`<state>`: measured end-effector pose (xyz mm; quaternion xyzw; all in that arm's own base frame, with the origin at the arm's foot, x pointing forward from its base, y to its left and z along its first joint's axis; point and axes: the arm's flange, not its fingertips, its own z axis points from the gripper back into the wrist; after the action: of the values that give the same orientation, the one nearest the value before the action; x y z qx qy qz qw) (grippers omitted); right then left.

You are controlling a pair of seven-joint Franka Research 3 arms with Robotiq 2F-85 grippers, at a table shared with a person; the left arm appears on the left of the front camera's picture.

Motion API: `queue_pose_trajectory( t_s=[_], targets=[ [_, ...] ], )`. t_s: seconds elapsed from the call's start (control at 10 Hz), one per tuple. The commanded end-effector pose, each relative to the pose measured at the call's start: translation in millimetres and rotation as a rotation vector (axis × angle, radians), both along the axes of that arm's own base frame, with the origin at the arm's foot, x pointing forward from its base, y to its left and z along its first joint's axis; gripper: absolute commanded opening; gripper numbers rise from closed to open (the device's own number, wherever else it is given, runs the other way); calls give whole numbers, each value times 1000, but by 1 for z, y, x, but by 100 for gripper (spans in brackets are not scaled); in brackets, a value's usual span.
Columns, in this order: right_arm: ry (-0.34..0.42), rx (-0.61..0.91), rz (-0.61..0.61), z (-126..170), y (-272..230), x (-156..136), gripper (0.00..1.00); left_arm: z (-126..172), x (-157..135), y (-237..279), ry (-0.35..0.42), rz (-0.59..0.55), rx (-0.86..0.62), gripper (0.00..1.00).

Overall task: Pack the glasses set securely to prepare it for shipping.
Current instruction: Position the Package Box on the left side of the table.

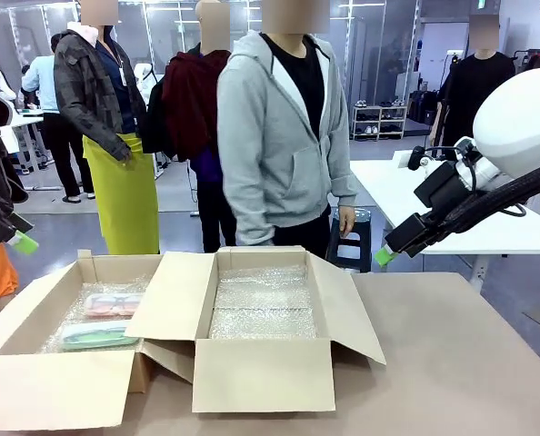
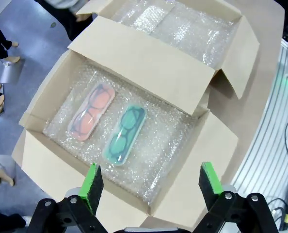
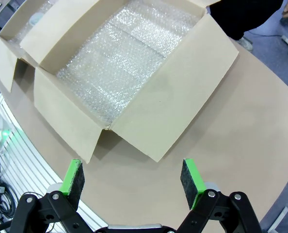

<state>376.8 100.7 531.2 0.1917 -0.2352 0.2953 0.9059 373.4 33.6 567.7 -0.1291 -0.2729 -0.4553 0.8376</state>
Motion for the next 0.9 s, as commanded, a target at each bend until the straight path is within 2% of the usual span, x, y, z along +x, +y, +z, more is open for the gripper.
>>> queue_pose_trajectory(
  t_s=[0.0,0.8],
  targets=[
    [-14,-10,2,-2,1,1,100,4,3,0,-3,20,17,100],
    [-14,-10,2,-2,1,1,100,4,3,0,-3,20,17,100]
  ],
)
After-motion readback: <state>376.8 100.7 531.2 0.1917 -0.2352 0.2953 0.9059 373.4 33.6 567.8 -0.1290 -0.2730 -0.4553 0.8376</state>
